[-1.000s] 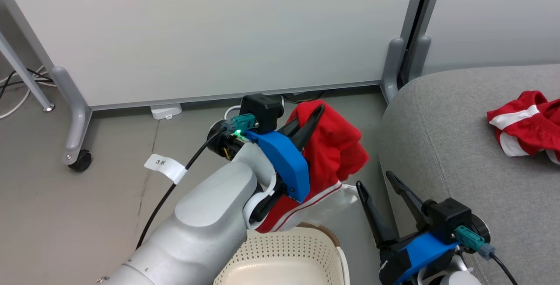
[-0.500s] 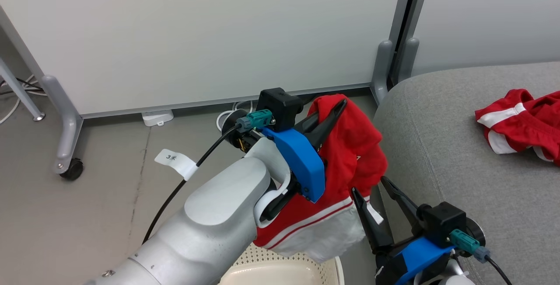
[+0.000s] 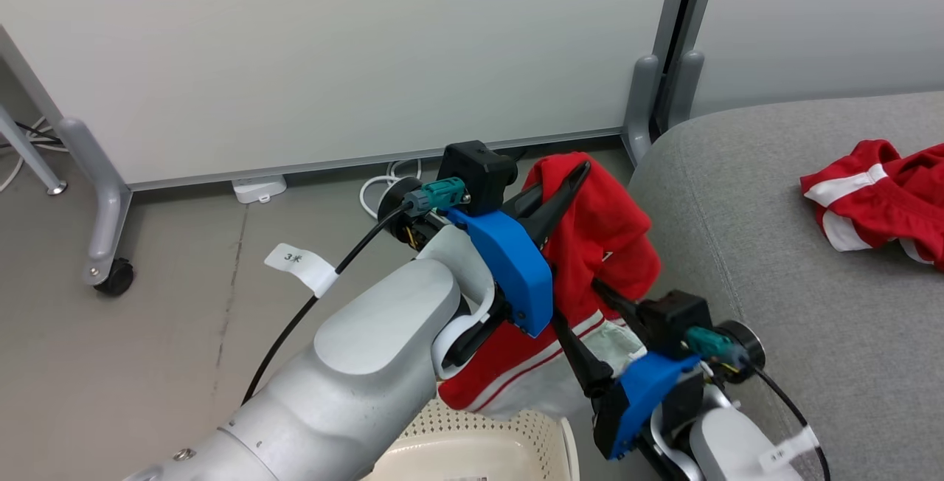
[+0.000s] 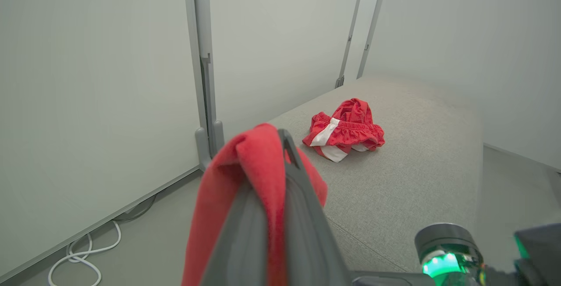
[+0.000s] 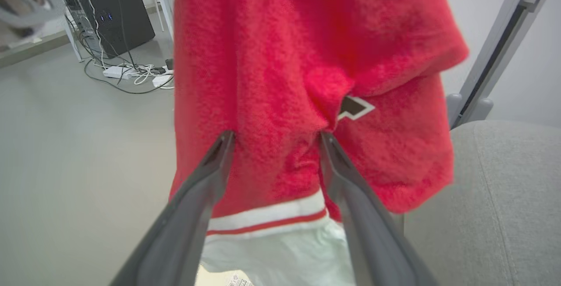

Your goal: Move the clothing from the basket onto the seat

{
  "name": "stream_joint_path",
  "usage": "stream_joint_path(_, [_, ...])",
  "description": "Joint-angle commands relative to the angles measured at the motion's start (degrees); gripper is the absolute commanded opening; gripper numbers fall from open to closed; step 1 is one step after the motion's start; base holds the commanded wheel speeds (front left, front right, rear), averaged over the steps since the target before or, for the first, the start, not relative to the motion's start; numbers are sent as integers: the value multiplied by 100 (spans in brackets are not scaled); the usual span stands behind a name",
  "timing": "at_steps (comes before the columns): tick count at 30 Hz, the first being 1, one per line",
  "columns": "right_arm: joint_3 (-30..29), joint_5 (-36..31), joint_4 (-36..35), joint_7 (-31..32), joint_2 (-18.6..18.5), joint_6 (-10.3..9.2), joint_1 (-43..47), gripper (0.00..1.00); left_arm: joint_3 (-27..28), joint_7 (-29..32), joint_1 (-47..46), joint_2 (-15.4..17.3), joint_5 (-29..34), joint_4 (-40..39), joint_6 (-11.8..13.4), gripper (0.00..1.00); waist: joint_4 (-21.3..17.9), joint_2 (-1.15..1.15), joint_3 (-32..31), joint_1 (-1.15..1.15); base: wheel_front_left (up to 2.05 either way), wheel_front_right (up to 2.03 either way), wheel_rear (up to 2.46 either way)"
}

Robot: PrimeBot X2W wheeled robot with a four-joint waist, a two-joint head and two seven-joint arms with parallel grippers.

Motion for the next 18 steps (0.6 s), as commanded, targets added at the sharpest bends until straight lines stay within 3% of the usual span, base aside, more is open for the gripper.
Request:
stream_joint_path(1, [38, 32, 150, 58, -7, 1, -172, 100, -11, -2, -90, -5, -17, -3, 39, 0, 21, 0, 19, 0, 0, 0, 0])
stream_joint_path(9, [454, 720, 1397, 212, -6, 1, -1005, 100, -143, 6, -182, -26, -109, -117, 15, 0, 207, 0, 103, 0, 0, 0, 0])
stream_joint_path(18, [1153, 1396, 2086, -129, -8, 1, -1658, 100, -273, 2, -209, -35, -174, -145, 1, 0, 301, 0, 74, 0, 0, 0, 0])
